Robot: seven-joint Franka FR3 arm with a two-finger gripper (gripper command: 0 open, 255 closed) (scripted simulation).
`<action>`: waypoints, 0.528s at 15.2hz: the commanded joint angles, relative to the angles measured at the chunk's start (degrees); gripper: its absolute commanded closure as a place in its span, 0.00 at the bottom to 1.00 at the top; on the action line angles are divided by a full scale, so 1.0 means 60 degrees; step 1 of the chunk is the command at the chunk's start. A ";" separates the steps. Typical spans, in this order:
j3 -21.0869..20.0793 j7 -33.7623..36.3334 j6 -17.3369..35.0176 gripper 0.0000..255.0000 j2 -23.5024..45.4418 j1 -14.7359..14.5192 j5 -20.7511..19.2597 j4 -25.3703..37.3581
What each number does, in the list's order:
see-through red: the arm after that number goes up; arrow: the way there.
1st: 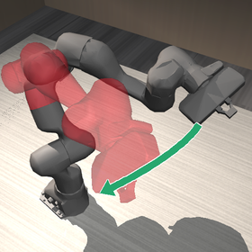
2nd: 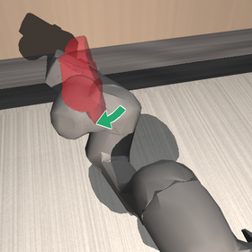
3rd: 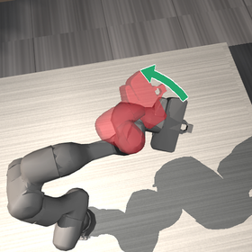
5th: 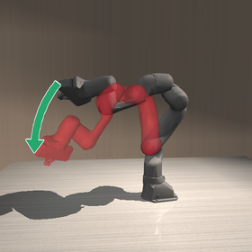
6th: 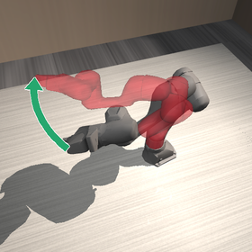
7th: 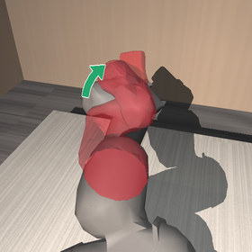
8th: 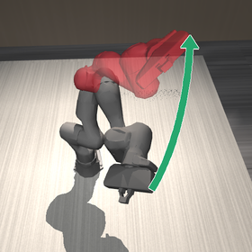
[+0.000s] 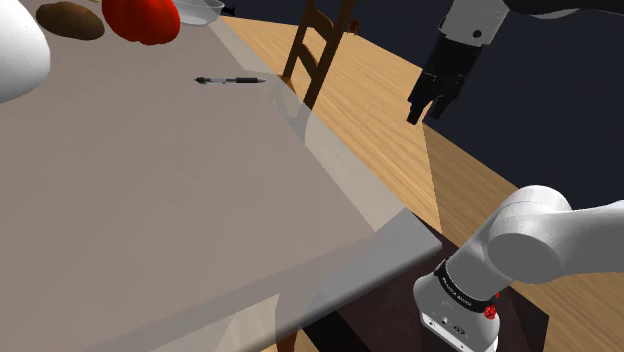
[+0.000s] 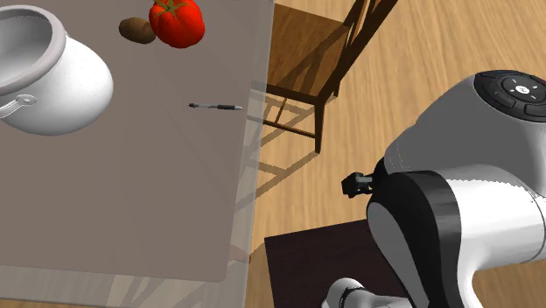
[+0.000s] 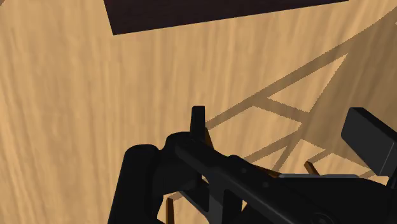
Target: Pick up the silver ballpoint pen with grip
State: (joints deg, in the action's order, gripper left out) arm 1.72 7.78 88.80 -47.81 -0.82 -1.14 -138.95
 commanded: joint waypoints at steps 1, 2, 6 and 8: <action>0.0000 0.0000 0.0000 0.00 0.0000 0.0000 0.0000 0.0000; 0.0034 -0.0290 0.0167 0.00 0.0386 -0.0136 -0.0040 0.0241; 0.0130 -0.1427 0.0700 0.00 0.1867 -0.0680 -0.0150 0.1285; 0.0147 -0.1986 0.0890 0.00 0.2569 -0.0939 -0.0176 0.1847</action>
State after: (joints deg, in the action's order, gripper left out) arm 2.56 -2.33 93.47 -34.66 -5.63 -2.12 -129.63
